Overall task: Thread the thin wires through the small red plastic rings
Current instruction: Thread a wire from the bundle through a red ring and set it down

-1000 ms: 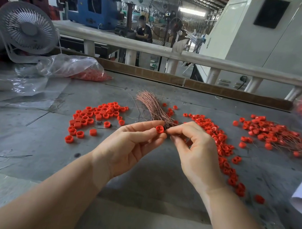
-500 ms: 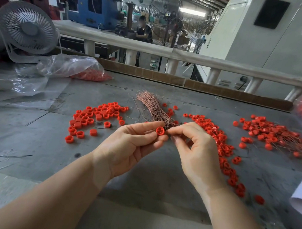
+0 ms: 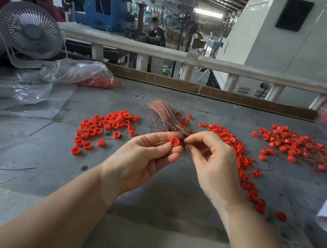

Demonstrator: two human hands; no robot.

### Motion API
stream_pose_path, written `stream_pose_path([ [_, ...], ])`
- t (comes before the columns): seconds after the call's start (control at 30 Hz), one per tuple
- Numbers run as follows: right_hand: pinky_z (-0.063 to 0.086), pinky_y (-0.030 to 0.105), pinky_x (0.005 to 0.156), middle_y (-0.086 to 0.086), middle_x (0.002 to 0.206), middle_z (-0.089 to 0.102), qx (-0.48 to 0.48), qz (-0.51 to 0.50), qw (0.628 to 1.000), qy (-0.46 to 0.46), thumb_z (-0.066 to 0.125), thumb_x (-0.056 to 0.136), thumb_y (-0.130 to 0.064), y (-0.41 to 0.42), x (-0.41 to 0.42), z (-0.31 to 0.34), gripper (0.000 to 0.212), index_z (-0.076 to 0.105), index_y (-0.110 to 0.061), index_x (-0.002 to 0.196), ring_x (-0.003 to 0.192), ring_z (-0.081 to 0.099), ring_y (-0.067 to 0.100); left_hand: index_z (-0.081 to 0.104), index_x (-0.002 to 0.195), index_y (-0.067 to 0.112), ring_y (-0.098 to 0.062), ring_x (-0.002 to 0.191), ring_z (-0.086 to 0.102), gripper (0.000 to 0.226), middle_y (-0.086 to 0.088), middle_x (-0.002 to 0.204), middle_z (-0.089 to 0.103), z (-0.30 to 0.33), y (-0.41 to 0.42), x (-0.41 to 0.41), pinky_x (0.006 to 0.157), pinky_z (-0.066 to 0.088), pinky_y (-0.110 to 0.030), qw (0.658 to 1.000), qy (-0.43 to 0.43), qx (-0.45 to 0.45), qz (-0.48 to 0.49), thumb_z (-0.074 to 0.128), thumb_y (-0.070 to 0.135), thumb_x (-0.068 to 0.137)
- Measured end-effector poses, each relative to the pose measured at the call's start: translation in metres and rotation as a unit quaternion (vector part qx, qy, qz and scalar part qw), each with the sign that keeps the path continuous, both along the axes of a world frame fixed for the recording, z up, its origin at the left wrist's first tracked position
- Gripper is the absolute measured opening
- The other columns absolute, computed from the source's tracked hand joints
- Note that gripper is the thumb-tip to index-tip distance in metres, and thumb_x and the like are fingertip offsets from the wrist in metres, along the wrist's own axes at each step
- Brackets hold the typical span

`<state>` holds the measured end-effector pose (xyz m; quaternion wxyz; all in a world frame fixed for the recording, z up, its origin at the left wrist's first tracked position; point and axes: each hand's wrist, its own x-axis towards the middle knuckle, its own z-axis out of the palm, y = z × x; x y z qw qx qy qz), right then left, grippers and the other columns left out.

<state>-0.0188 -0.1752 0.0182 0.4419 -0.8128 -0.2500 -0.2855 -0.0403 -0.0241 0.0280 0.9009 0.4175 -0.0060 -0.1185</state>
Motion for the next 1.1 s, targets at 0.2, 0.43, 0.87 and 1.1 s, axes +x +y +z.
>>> stream_pose_path([
  [0.2, 0.042, 0.013, 0.068, -0.004, 0.077, 0.063, 0.001, 0.004, 1.0, -0.011, 0.065, 0.08, 0.002, 0.0007, 0.0003, 0.0009, 0.016, 0.069, -0.012, 0.082, 0.071, 0.054, 0.004, 0.075, 0.076, 0.001, -0.014, 0.069, 0.07, 0.023, -0.011, 0.076, 0.07, 0.0004, 0.0, 0.0011, 0.063, 0.057, -0.02, 0.999, 0.01, -0.034, 0.011, 0.054, -0.004, 0.067],
  [0.43, 0.044, 0.015, 0.072, -0.008, 0.08, 0.061, -0.012, 0.004, 1.0, -0.019, 0.065, 0.08, 0.003, 0.0019, -0.0002, 0.0006, 0.016, 0.072, -0.011, 0.086, 0.076, 0.056, 0.006, 0.074, 0.075, 0.0, -0.013, 0.071, 0.07, 0.022, -0.011, 0.076, 0.07, 0.0, 0.0006, 0.0022, 0.062, 0.056, -0.019, 0.999, 0.012, -0.046, 0.021, 0.054, -0.003, 0.068],
  [0.87, 0.05, 0.042, 0.067, 0.008, 0.077, 0.064, -0.082, 0.015, 0.996, -0.021, 0.06, 0.083, -0.004, 0.0051, -0.0067, 0.0013, 0.013, 0.072, -0.006, 0.087, 0.073, 0.059, 0.026, 0.075, 0.076, 0.001, -0.012, 0.073, 0.07, 0.023, -0.012, 0.079, 0.071, -0.0022, 0.0031, 0.0045, 0.059, 0.055, -0.017, 0.998, 0.01, -0.065, 0.02, 0.054, -0.002, 0.067],
  [1.1, 0.047, 0.044, 0.076, 0.006, 0.081, 0.064, -0.136, 0.025, 0.99, 0.021, 0.064, 0.083, 0.0, 0.0053, -0.0047, -0.002, 0.011, 0.072, -0.006, 0.088, 0.083, 0.057, 0.026, 0.075, 0.076, 0.002, -0.014, 0.074, 0.071, 0.023, -0.015, 0.083, 0.071, -0.0031, 0.0035, 0.0042, 0.06, 0.056, -0.018, 0.998, 0.003, -0.051, 0.021, 0.053, -0.002, 0.068],
])
